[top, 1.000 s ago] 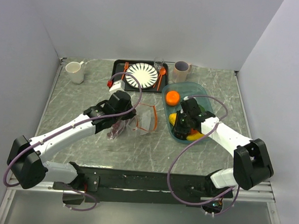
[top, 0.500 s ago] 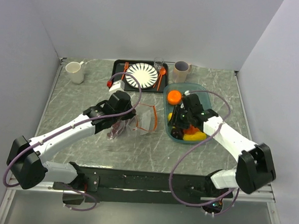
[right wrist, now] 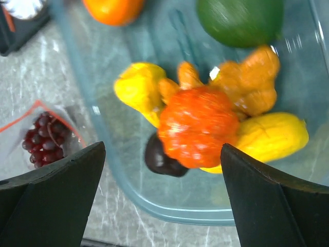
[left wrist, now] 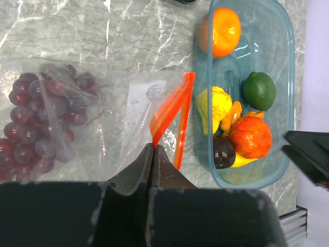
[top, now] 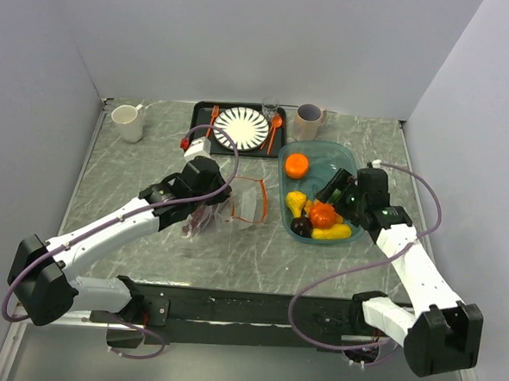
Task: Place the food in the zip-top bag and seal the zipper
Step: Pick up the fake vegetable from the bin.
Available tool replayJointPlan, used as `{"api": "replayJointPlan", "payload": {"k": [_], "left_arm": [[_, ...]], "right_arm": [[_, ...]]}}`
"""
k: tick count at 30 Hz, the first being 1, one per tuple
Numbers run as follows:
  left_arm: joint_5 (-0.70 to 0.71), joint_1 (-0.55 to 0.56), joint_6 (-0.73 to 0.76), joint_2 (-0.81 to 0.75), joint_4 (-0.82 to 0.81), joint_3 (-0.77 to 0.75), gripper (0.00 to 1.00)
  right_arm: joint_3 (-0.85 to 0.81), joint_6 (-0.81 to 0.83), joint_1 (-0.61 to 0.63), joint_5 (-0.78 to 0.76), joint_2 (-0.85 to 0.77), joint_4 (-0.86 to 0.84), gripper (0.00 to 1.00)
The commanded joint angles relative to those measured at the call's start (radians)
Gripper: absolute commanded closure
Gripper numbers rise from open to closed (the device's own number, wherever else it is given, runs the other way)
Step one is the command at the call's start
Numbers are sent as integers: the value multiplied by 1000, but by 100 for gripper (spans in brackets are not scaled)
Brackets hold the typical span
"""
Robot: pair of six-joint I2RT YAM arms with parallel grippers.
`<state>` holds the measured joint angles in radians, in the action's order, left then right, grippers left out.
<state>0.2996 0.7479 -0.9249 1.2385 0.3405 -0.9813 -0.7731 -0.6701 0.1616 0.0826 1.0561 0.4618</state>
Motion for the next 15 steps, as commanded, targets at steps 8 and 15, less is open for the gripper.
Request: {"api": "replayJointPlan", "payload": {"k": [8, 15], "left_arm": [[-22, 4, 9, -20, -35, 6, 99], [-19, 5, 5, -13, -29, -5, 99]], "right_arm": [[106, -25, -149, 269, 111, -121, 0], [119, -9, -154, 308, 189, -169, 0]]}}
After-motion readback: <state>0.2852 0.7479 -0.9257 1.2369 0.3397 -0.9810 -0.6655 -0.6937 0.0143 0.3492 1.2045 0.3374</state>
